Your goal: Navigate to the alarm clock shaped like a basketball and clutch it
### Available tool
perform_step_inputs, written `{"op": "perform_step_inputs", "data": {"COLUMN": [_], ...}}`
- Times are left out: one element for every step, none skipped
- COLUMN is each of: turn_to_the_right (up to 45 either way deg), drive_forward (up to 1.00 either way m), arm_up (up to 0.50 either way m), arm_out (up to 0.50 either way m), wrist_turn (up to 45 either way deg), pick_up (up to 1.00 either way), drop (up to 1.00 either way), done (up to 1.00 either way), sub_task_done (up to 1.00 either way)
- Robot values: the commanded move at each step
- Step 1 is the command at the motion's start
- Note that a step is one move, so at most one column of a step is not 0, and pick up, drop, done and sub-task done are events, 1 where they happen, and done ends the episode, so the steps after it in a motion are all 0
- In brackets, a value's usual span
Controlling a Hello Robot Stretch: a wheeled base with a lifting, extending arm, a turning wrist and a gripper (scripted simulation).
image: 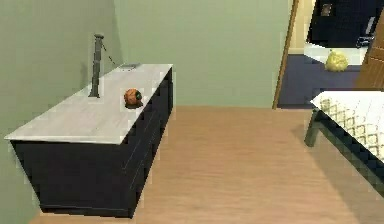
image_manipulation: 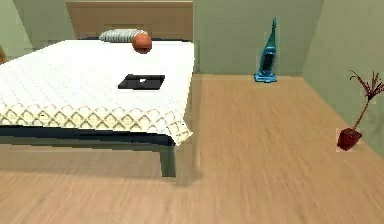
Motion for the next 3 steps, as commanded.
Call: {"op": "perform_step_inputs", "data": {"turn_to_the_right": [0.0,-45.0,-45.0], "drive_forward": [0.80,0.00,0.00], "arm_up": [0.00,0.00,0.00], "arm_out": [0.00,0.00,0.00], "wrist_turn": [0.0,0.0,0.0], "pick_up": [0.00,0.00,0.00], "drop": [0.00,0.00,0.00], "done": [0.00,0.00,0.00], "sub_task_done": [0.00,0.00,0.00]}}
